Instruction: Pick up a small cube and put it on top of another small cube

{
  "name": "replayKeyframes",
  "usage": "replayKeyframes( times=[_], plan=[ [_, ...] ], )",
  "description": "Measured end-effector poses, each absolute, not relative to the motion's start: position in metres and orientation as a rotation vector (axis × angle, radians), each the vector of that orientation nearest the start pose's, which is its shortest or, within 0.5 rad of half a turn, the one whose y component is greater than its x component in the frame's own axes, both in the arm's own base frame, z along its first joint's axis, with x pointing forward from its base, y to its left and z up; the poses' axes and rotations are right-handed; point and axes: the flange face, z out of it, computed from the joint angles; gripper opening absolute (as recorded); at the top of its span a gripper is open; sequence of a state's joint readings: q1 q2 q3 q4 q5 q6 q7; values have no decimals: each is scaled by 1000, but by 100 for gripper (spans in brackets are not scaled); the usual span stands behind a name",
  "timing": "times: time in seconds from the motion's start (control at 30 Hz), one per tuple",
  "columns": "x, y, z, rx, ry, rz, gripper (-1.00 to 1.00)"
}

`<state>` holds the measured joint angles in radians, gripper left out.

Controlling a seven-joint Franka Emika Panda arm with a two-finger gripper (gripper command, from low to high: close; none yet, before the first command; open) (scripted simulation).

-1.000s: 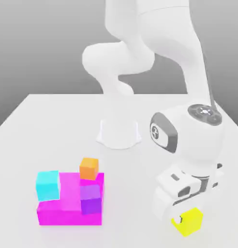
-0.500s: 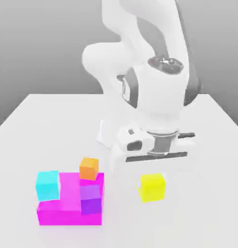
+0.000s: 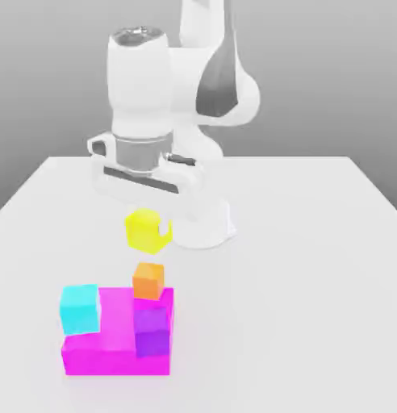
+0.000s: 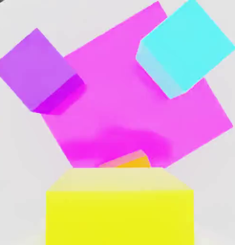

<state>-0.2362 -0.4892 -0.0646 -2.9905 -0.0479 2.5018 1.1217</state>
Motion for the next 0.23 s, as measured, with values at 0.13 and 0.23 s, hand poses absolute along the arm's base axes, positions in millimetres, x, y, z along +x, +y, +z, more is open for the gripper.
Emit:
replayKeyframes(
  times=[0.13, 0.23],
  plan=[
    [294, -88, 248, -2418, 2003, 0, -100],
    [293, -88, 241, -2419, 2003, 0, 100]
  ],
)
